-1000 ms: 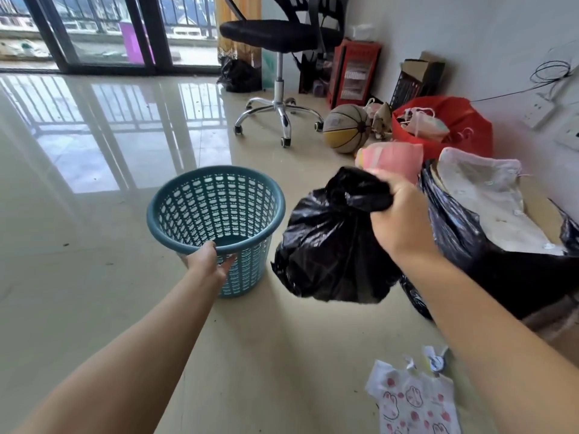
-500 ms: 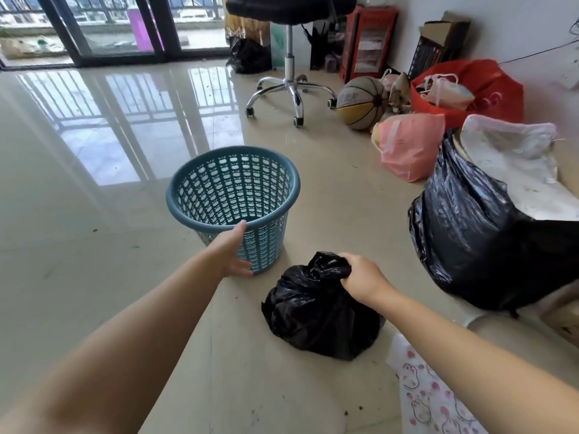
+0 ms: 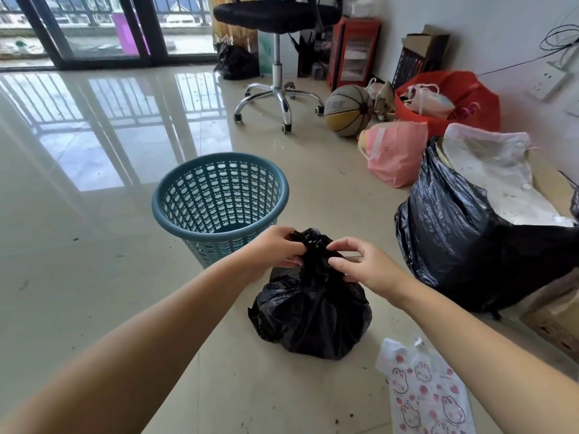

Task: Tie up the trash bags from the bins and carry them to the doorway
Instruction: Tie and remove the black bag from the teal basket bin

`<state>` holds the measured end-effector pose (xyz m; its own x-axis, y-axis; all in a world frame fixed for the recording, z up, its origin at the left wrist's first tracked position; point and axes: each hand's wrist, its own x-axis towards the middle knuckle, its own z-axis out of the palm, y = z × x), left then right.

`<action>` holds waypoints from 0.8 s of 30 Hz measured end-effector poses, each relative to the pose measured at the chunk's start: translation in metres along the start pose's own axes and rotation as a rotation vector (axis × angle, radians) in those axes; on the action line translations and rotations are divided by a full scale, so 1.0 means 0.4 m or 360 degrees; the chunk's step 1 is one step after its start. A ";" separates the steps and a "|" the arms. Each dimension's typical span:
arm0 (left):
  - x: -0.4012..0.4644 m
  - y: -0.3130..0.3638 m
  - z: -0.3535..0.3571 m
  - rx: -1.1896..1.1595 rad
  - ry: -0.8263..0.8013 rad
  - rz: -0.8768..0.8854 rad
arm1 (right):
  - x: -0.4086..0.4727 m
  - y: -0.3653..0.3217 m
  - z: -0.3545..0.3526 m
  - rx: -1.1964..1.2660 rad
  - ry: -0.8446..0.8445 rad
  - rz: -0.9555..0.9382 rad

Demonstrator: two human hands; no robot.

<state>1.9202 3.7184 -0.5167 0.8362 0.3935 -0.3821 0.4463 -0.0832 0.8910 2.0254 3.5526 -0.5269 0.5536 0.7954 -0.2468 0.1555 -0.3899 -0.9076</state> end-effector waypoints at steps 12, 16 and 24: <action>0.003 -0.006 -0.048 0.0445 0.0318 0.0100 | 0.019 -0.010 -0.026 -0.0163 0.0529 -0.0164; 0.010 -0.031 -0.088 0.0625 0.0628 0.0043 | 0.014 -0.018 -0.060 0.0618 0.0672 -0.0035; 0.017 0.018 -0.090 -0.0242 0.0865 0.0185 | -0.029 -0.044 -0.070 0.0044 -0.0214 0.0095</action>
<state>1.9178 3.7536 -0.5040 0.5753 0.8068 -0.1344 0.2765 -0.0372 0.9603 2.0391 3.5373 -0.4986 0.4462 0.8269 -0.3421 0.1019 -0.4267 -0.8986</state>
